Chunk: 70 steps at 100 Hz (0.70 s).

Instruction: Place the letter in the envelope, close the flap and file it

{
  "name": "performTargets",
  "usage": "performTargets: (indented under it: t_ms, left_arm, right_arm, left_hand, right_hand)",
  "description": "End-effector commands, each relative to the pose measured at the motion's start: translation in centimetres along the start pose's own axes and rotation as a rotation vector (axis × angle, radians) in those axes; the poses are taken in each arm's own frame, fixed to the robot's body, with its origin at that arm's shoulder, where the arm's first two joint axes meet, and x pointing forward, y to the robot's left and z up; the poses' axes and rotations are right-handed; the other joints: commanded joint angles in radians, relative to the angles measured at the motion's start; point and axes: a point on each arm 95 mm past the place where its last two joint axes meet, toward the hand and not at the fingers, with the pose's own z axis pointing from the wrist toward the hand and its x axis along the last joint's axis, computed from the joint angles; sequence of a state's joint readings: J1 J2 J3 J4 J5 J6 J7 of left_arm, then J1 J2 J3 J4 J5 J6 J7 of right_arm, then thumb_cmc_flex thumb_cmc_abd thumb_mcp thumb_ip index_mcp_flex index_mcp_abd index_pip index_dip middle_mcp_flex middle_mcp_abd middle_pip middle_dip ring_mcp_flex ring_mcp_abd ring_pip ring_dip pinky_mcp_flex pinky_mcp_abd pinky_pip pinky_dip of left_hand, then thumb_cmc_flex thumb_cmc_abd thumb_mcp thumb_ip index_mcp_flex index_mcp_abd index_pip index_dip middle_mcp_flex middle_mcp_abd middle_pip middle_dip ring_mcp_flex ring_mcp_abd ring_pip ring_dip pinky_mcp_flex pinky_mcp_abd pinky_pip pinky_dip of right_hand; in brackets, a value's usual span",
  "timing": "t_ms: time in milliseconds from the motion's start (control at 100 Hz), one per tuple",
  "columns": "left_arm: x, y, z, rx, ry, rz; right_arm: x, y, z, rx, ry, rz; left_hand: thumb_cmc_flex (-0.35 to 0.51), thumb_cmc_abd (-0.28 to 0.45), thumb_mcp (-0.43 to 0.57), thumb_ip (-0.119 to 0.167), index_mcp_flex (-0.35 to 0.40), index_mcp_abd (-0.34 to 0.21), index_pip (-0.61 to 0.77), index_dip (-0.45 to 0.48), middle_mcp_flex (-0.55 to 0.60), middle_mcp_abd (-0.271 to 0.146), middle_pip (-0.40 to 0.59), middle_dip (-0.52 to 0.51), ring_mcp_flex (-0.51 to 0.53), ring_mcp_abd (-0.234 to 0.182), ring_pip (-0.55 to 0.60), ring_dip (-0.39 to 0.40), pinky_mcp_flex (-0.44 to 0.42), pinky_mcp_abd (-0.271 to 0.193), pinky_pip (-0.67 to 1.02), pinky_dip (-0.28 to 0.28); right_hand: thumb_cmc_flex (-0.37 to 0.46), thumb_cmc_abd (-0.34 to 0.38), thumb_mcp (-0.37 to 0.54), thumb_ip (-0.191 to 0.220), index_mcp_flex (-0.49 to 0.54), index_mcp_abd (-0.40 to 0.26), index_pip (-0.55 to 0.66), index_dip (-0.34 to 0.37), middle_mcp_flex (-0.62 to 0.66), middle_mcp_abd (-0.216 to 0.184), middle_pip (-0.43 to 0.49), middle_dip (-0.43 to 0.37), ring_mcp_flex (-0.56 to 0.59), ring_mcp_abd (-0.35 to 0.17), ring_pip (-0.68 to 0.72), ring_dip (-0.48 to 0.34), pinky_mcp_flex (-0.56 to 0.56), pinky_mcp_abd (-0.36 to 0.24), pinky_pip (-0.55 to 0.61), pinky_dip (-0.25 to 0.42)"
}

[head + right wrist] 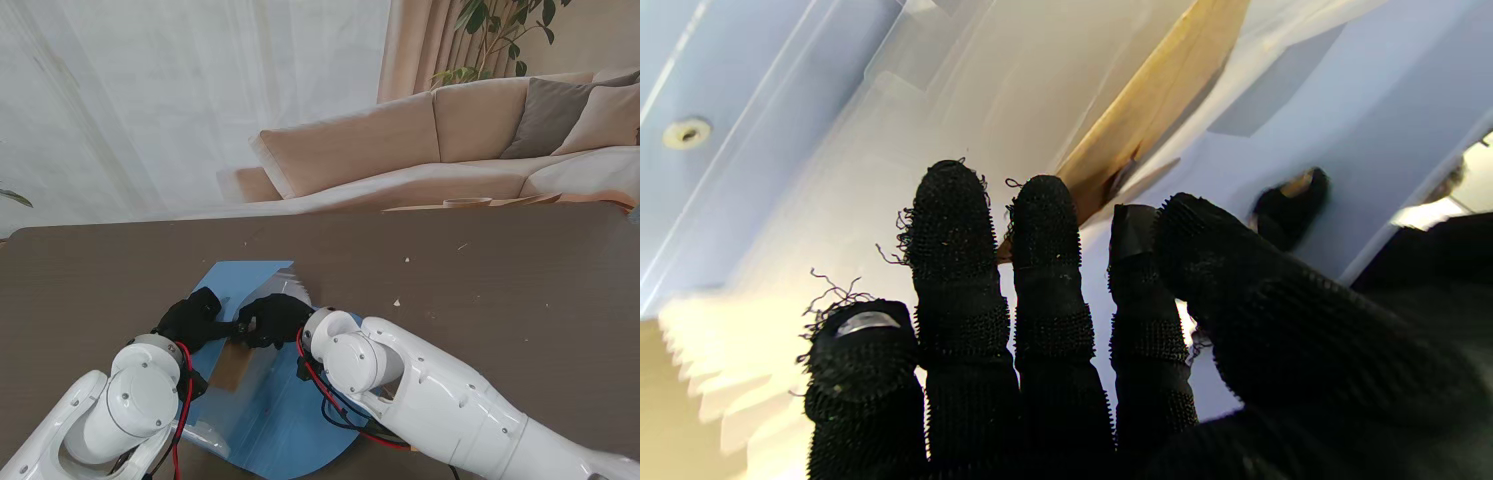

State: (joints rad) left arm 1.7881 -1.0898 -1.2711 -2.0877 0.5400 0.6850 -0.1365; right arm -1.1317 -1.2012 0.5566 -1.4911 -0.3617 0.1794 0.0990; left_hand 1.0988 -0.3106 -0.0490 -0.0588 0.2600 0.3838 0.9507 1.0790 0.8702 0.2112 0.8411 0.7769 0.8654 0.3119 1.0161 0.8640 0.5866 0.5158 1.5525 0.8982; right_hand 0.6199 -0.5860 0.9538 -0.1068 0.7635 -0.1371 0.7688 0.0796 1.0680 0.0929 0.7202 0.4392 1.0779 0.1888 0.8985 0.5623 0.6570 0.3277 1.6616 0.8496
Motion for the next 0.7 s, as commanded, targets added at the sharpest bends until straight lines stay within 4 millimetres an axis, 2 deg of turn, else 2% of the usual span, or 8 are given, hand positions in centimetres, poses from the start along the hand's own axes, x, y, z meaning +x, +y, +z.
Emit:
performTargets:
  t_ms: [0, 110, 160, 280, 420, 590, 630, 690]
  left_arm:
    - [0.1, 0.2, -0.1, -0.024, 0.012, -0.003]
    - [-0.2, 0.7, 0.0, -0.049, 0.020, 0.008]
    - [-0.3, 1.0, 0.0, -0.057, 0.028, 0.008]
    - [-0.7, 1.5, -0.1, -0.092, 0.045, 0.042]
    - [-1.0, 1.9, -0.4, -0.136, 0.061, 0.066]
    - [-1.2, 1.8, -0.9, -0.139, 0.090, 0.066]
    - [-1.3, 1.6, -1.0, -0.141, 0.095, 0.068]
    - [-1.5, 1.4, -1.1, -0.141, 0.102, 0.085]
  right_arm:
    - [0.3, -0.8, -1.3, 0.014, 0.009, 0.003]
    - [0.2, -0.7, -3.5, -0.017, -0.005, -0.012]
    - [0.1, -0.7, -4.6, -0.035, -0.018, -0.017]
    - [-0.3, -0.5, -7.2, -0.083, -0.057, -0.008]
    - [-0.7, -0.1, -10.1, -0.136, -0.102, 0.010]
    - [-1.0, -0.1, -13.3, -0.195, -0.161, 0.020]
    - [-1.1, -0.2, -14.0, -0.206, -0.172, 0.020]
    - [-1.2, -0.4, -14.8, -0.219, -0.188, 0.018]
  left_hand:
    - [0.173, 0.168, 0.100, 0.029, -0.040, -0.146, 0.084, 0.041, 0.077, -0.074, 0.094, 0.001, -0.008, 0.050, 0.028, 0.017, -0.016, 0.016, -0.021, 0.028]
    - [0.112, 0.138, 0.121, 0.038, -0.052, -0.165, 0.004, -0.039, 0.000, -0.045, 0.031, 0.005, -0.110, 0.064, -0.038, 0.030, -0.133, -0.011, -0.106, 0.039]
    - [0.028, 0.118, 0.182, 0.038, -0.054, -0.164, -0.079, -0.085, -0.058, -0.018, -0.036, 0.035, -0.190, 0.079, -0.102, 0.030, -0.226, -0.030, -0.172, 0.036]
    - [-0.174, 0.125, 0.279, 0.039, -0.043, -0.156, -0.305, -0.266, -0.227, 0.007, -0.200, -0.076, -0.366, 0.057, -0.275, -0.022, -0.398, -0.087, -0.332, -0.045]
    - [-0.234, 0.120, 0.146, 0.030, 0.013, -0.136, -0.586, -0.570, -0.415, 0.026, -0.430, -0.259, -0.536, 0.011, -0.496, -0.115, -0.532, -0.119, -0.564, -0.107]
    - [-0.267, 0.154, 0.042, 0.035, 0.067, -0.138, -0.721, -0.684, -0.496, 0.026, -0.534, -0.352, -0.617, -0.011, -0.629, -0.152, -0.596, -0.142, -0.714, -0.091]
    - [-0.266, 0.159, 0.041, 0.035, 0.096, -0.180, -0.735, -0.697, -0.507, 0.014, -0.549, -0.361, -0.639, -0.026, -0.656, -0.157, -0.615, -0.154, -0.745, -0.087]
    - [-0.245, 0.164, 0.041, 0.036, 0.154, -0.238, -0.742, -0.709, -0.514, -0.017, -0.560, -0.363, -0.666, -0.051, -0.698, -0.162, -0.640, -0.178, -0.801, -0.071]
  right_hand:
    - [-0.030, 0.000, -0.018, 0.015, -0.017, -0.005, 0.008, 0.022, -0.020, -0.018, 0.005, 0.001, -0.020, -0.011, 0.005, 0.018, -0.012, -0.021, -0.003, 0.009]
    - [-0.050, 0.011, -0.043, 0.018, -0.017, 0.018, -0.035, 0.060, -0.063, -0.018, -0.004, -0.003, -0.059, -0.009, -0.027, 0.012, -0.060, -0.018, -0.042, 0.013]
    - [-0.058, 0.017, -0.054, 0.019, -0.018, 0.025, -0.053, 0.073, -0.081, -0.017, -0.015, -0.009, -0.081, -0.006, -0.051, 0.005, -0.086, -0.013, -0.069, 0.011]
    - [-0.068, 0.033, -0.067, 0.028, -0.022, 0.037, -0.114, 0.117, -0.129, -0.012, -0.041, -0.025, -0.133, -0.002, -0.103, -0.006, -0.143, -0.007, -0.124, 0.013]
    - [-0.075, 0.043, -0.075, 0.034, -0.028, 0.043, -0.133, 0.123, -0.151, -0.009, -0.055, -0.034, -0.155, 0.001, -0.129, -0.015, -0.167, -0.001, -0.150, 0.009]
    - [-0.088, 0.064, -0.086, 0.053, -0.041, 0.054, -0.182, 0.150, -0.184, -0.007, -0.068, -0.044, -0.190, 0.005, -0.158, -0.022, -0.201, 0.001, -0.179, 0.010]
    - [-0.089, 0.069, -0.094, 0.066, -0.035, 0.055, -0.224, 0.203, -0.194, -0.007, -0.070, -0.047, -0.198, 0.005, -0.166, -0.020, -0.209, 0.000, -0.190, 0.018]
    - [-0.089, 0.071, -0.094, 0.069, -0.038, 0.054, -0.233, 0.212, -0.205, -0.006, -0.074, -0.049, -0.213, 0.008, -0.176, -0.022, -0.223, 0.003, -0.201, 0.017]
